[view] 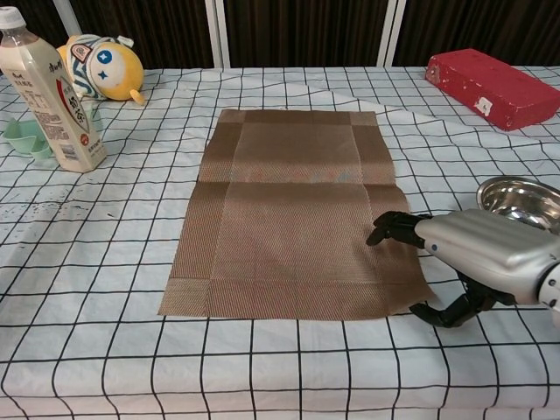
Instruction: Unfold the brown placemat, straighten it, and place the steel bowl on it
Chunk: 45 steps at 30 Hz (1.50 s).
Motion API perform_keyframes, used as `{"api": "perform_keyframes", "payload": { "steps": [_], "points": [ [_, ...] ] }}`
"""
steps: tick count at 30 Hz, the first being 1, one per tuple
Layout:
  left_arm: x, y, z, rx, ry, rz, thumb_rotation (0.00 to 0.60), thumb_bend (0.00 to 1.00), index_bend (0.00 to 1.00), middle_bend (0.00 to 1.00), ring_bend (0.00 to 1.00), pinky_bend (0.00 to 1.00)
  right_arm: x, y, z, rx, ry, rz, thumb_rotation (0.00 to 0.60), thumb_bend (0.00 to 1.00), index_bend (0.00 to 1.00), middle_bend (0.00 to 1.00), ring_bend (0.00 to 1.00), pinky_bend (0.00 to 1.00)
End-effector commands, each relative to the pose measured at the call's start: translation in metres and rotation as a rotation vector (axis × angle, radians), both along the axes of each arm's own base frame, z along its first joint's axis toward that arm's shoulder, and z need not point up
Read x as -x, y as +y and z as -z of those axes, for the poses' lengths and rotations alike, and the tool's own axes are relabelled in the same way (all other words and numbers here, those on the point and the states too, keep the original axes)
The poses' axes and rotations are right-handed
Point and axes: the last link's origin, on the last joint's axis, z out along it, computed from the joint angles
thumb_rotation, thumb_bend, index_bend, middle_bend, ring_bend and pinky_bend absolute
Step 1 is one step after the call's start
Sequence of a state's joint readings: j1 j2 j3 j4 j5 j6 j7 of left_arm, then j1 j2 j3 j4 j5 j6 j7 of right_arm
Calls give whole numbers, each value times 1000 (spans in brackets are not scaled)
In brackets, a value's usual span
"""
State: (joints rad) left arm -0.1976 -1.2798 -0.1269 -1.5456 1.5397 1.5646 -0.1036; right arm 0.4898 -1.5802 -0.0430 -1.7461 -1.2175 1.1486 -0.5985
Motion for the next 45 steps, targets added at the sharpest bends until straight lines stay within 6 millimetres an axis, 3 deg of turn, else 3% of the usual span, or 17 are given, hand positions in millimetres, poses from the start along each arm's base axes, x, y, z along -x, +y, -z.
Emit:
{"api": "perform_keyframes", "payload": {
  "steps": [1,6,11,20,29,45],
  "points": [
    [0,0,0,1,-1,-1,600,38,0,0,18,67,2,-2,2,1,-5,4,600,315,240,55,123,216],
    [0,0,0,3,-1,-2,600,38,0,0,18,67,1,-3,5,4,-45,-10,600,317,423,134,144,218],
    [0,0,0,3,-3,-3,600,38,0,0,18,67,-2,-2,6,15,-91,-42,600,318,531,214,156,220],
    [0,0,0,3,-3,-3,600,37,0,0,18,67,-2,0,6,16,-113,-48,600,322,561,239,156,220],
    [0,0,0,2,-5,-4,600,38,0,0,18,66,-3,2,6,9,-125,-47,600,423,605,240,156,220],
    [0,0,0,5,-2,-2,600,38,0,0,18,67,-9,14,5,-28,-176,-54,600,466,636,240,156,220]
  ]
}}
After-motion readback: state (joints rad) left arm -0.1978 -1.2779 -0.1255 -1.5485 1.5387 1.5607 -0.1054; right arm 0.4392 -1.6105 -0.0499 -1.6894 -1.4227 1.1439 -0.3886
